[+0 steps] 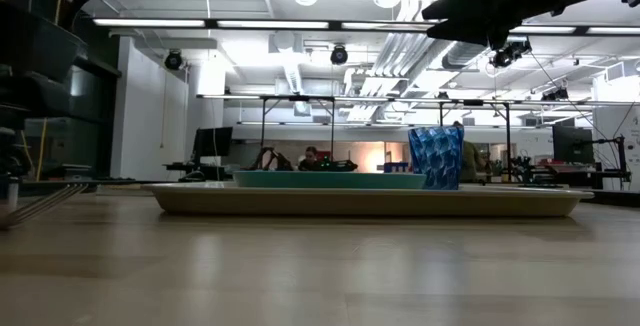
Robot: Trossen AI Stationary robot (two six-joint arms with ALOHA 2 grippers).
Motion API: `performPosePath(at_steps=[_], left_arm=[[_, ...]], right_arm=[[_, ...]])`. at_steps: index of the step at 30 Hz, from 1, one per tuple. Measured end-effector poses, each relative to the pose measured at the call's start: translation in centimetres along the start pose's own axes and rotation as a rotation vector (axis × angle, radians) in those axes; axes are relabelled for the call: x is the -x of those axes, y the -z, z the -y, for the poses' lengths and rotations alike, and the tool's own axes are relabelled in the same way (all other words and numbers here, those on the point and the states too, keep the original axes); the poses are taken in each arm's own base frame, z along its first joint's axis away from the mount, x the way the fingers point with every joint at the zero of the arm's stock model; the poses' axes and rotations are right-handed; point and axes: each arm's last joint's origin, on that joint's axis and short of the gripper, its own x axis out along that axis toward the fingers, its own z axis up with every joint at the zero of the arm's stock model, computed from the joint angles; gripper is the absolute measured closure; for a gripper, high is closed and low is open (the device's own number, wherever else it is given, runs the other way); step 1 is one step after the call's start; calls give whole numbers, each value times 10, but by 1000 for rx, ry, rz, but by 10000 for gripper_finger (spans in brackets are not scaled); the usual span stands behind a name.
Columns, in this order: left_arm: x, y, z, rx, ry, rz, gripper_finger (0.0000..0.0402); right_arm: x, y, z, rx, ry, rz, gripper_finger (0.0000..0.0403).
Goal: Pick and place plate/cup/fork/spoon on tray
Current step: Put the pink fork to the left side of the green plate on the gray serving tray
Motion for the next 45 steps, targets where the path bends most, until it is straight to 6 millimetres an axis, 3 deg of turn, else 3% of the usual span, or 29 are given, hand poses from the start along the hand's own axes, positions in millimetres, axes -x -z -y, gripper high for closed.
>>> performPosePath(at_steps=[4, 7, 10, 15, 18, 22, 28, 33, 36, 39, 45], left_arm=[[4, -3, -2, -32, 2, -8, 375], [13, -4, -4, -87, -38, -14, 387], [39, -14, 0, -94, -31, 59, 397], [70, -18, -12, -87, -198, 194, 395], [82, -25, -27, 6, -318, 338, 398], [93, -43, -60, 253, -473, 535, 400], [89, -71, -110, 498, -531, 550, 401], [58, -87, -155, 635, -365, 461, 401], [45, -86, -181, 730, -267, 473, 401], [50, -76, -198, 809, -230, 538, 401], [63, -55, -209, 1050, -118, 753, 401]], right_arm=[[0, 0, 0, 0, 0, 0, 150], [0, 0, 0, 1, 0, -1, 150], [0, 0, 0, 1, 0, -1, 150], [0, 0, 0, -1, 1, -3, 150], [0, 1, 0, 1, 1, -6, 150], [0, 1, 0, -6, 1, -5, 150], [0, 1, -1, -21, -24, -15, 150], [0, 1, -1, -21, -24, -15, 150], [0, 2, -1, -18, -24, -18, 150], [0, 3, -1, -10, -23, -26, 150], [0, 3, 0, -6, -21, -32, 150]])
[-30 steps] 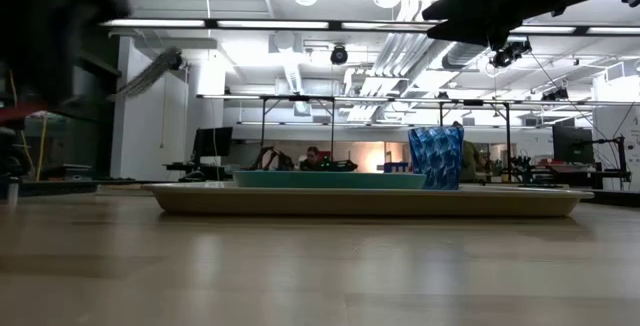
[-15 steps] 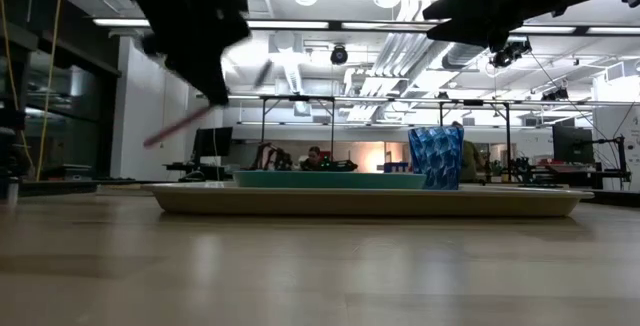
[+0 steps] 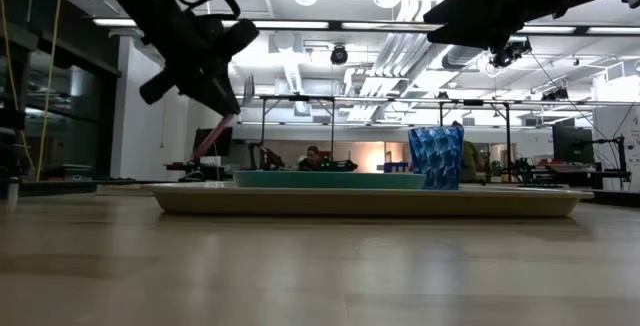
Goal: Pick and place plate/cup/fork/spoon on tray
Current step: Put the pink fork to the left side of the green plate on the gray serving tray
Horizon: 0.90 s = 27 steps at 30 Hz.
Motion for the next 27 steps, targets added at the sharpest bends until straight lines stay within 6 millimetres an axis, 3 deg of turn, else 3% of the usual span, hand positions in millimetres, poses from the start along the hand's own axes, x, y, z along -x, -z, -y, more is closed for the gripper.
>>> performPosePath(at_steps=[3, 8, 14, 27], left_arm=[[-4, 9, -4, 41, 46, -4, 401], [-18, 27, -12, 75, -24, -34, 401], [-31, 35, -7, 103, 25, -29, 401], [-60, 57, -13, 76, -143, -21, 400]], right_arm=[[0, 0, 0, -2, 0, 0, 150], [0, 0, 0, -23, 0, -2, 150], [0, 1, 0, -17, 2, -7, 150], [0, 1, 0, -17, 2, -13, 150]])
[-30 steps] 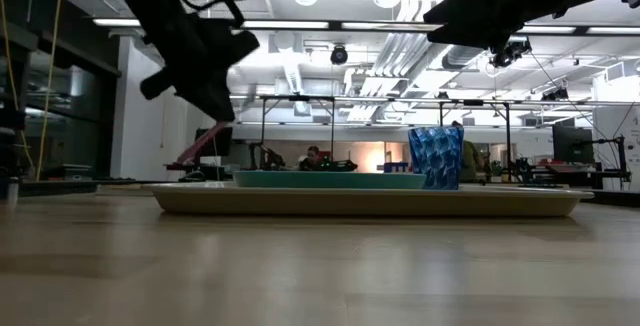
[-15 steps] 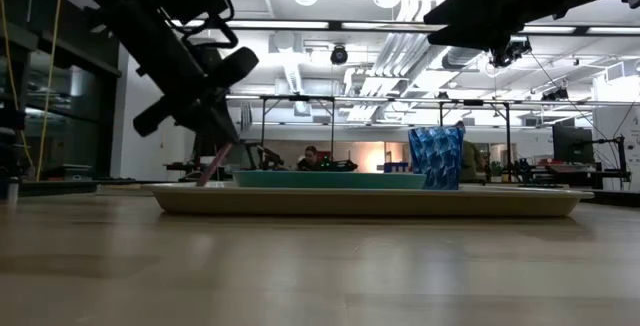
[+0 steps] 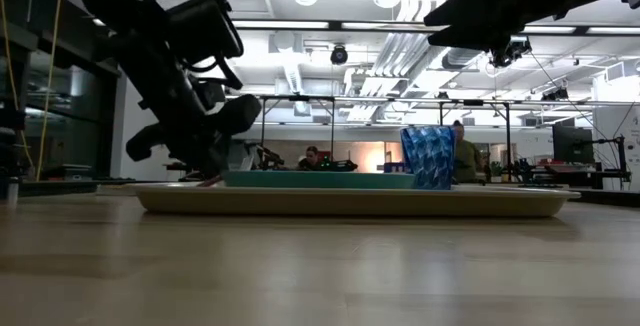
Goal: Pick and place plate/cup/fork/spoon on tray
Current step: Put the pink fork to the left side of the green plate on the gray serving tray
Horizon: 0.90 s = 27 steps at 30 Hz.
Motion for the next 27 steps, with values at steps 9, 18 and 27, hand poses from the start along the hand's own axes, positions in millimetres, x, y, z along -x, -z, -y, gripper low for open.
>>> performPosePath(at_steps=[9, 18, 27], left_arm=[[-2, 1, -2, 30, -27, 15, 369], [-2, 1, -3, 31, -42, 16, 338], [-2, 1, -4, -3, -51, 32, 313]], right_arm=[[0, 0, 0, -1, 0, 0, 150], [0, 0, 0, -20, -1, 0, 150], [0, 0, 0, -20, -1, -1, 150]])
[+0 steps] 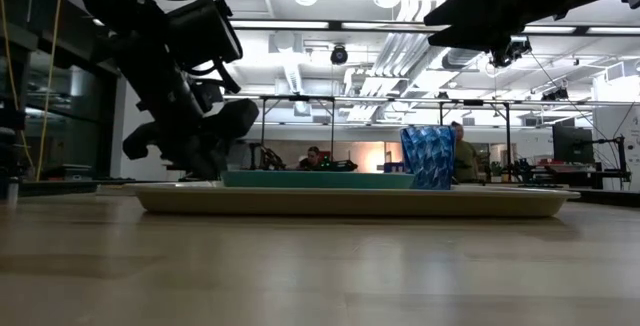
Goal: Pick and place plate/cup/fork/spoon on tray
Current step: Put the pink fork to the left side of the green plate on the gray serving tray
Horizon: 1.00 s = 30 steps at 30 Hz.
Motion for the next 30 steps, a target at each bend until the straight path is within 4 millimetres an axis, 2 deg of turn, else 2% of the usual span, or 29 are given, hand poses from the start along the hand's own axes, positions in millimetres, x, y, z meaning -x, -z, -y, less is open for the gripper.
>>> performPosePath(at_steps=[7, 13, 20, 30], left_arm=[[0, -18, 3, -114, -4, 36, 296], [7, -29, 13, -270, 19, -19, 313], [17, -29, 9, -462, -123, -45, 393], [15, -13, 16, -465, 15, -250, 401]], right_arm=[[0, 0, 0, -1, 0, 0, 150], [0, 0, 0, 1, 2, 0, 150], [0, 0, 0, -2, 2, 1, 150], [0, 0, 0, -2, 3, 1, 150]])
